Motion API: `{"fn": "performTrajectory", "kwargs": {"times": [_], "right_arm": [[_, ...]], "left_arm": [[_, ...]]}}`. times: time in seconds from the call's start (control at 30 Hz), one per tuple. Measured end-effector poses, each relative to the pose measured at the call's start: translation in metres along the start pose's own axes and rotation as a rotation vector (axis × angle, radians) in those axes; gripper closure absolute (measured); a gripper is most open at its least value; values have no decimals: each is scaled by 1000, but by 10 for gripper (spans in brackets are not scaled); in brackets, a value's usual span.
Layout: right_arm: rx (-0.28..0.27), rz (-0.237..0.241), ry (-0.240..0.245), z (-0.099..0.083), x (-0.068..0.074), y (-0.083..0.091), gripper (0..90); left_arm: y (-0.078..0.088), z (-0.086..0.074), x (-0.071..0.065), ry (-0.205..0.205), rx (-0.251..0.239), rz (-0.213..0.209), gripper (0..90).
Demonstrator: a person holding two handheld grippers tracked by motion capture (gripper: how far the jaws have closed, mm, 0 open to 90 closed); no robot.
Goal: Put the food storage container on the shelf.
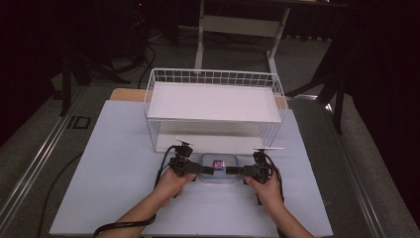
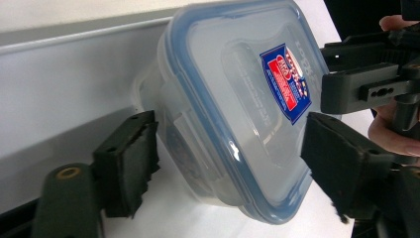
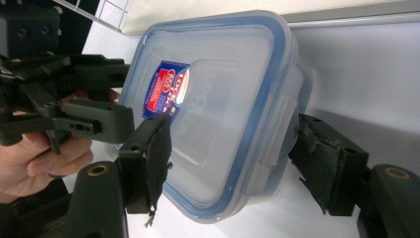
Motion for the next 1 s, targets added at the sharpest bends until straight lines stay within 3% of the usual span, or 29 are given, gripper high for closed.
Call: {"fn": "performTrajectory", "kwargs": {"times": [0.2, 0.47, 0.7, 0.73, 0.9, 1.0], "right_arm": [[4, -17, 1, -1, 3, 2, 342], [-9, -45, 51, -4, 10, 4, 347], [-9, -59, 85, -6, 14, 6, 354], [-11, -60, 99, -7, 14, 7, 362], [-22, -58, 100, -9, 16, 9, 372], [-30, -69, 122, -11, 18, 11, 387]], "left_arm": [[6, -1, -8, -72, 14, 31, 344], [9, -10, -13, -105, -32, 50, 350], [10, -12, -19, -130, -35, 73, 357], [11, -15, -22, -151, -45, 90, 361], [12, -17, -23, -133, -72, 98, 383], [15, -21, -28, -152, -99, 123, 415]]}}
Point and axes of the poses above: each handheld gripper's, and its own axes: y roughly backward along the jaws, z roughly out of its top, x roughly to its left, the point moved 2 cm from there along -y, roughly forward along the jaws, and after that the axes turned 7 degrees about -x, right-handed, at the moved point
